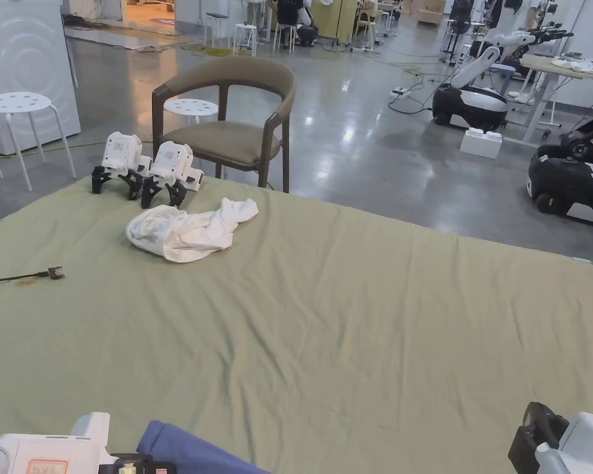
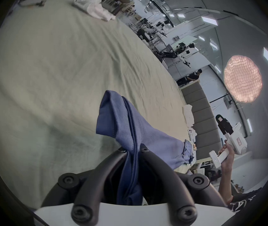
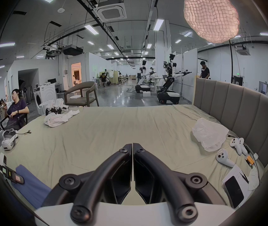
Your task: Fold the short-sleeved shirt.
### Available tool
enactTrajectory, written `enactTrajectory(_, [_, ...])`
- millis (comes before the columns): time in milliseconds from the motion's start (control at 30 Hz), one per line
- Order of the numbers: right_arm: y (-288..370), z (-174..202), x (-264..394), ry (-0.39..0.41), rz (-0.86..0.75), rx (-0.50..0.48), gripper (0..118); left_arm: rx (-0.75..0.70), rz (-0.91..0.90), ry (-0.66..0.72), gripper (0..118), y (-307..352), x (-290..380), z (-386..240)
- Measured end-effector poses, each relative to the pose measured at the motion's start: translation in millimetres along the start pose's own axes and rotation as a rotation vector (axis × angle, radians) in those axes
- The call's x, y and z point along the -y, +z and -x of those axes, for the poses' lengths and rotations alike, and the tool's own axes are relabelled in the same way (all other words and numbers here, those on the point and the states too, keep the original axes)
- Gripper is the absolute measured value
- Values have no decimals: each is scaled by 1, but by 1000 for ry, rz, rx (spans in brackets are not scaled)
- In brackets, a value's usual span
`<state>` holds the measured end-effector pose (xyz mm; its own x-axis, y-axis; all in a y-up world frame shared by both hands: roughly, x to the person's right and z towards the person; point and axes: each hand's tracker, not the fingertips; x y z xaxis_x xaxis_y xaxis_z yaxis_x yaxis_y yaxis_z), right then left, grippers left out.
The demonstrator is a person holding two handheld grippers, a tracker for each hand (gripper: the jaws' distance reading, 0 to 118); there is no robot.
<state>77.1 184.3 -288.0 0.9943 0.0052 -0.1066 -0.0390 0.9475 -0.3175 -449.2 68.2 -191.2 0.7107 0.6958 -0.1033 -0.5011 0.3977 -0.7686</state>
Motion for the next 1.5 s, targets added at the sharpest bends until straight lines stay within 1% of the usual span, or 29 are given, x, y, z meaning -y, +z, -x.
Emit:
enactTrajectory(67, [1, -3, 0, -6, -5, -3, 0, -49, -28, -14, 4, 14, -7, -7])
enactTrajectory(167, [1, -7, 0, -11, -4, -10, 0, -166, -46, 24, 4, 40, -15, -13])
enactTrajectory(267, [1, -10, 1, -13, -7, -16, 0, -315, -50, -69, 4, 63, -16, -28])
enactTrajectory(333, [1, -12, 2, -16, -5, -21, 0, -357, -54, -99, 5, 72, -14, -40])
enactTrajectory(467, [-1, -16, 4, -29, -3, -27, 0, -302, -80, -91, 4, 77, -1, -74])
enactTrajectory(633, [0, -20, 5, -40, 0, -34, 0, -59, -51, -65, 5, 54, 21, -129])
enactTrajectory(733, [3, -21, 6, -34, 1, -38, 0, 9, 8, -74, 5, 22, 35, -157])
enactTrajectory(833, [4, -25, 10, -37, 6, -38, 0, 6, 82, -109, 5, -20, 39, -165])
enactTrajectory(967, [7, -32, 16, -44, 19, -29, 0, -80, 153, -157, 5, -85, 56, -176])
enactTrajectory(1067, [9, -38, 21, -44, 32, -23, 0, -189, 194, -149, 7, -127, 70, -176])
enactTrajectory(1133, [11, -41, 24, -37, 38, -18, 0, -224, 213, -129, 15, -148, 77, -173])
enactTrajectory(1200, [12, -44, 26, -31, 44, -14, 0, -260, 247, -141, 23, -165, 84, -172])
enactTrajectory(1267, [12, -47, 28, -29, 49, -11, 0, -268, 249, -153, 40, -171, 90, -173])
enactTrajectory(1333, [13, -49, 28, -27, 53, -8, 0, -241, 232, -151, 53, -167, 92, -178])
enactTrajectory(1367, [13, -50, 28, -27, 54, -6, 0, -222, 223, -151, 64, -162, 91, -180])
enactTrajectory(1400, [14, -50, 29, -27, 55, -4, 0, -201, 215, -157, 69, -157, 89, -182])
enactTrajectory(1433, [14, -51, 29, -27, 56, -6, 0, -163, 186, -167, 70, -148, 88, -188])
enactTrajectory(1500, [15, -53, 31, -26, 56, -4, 0, -104, 121, -164, 68, -130, 83, -190])
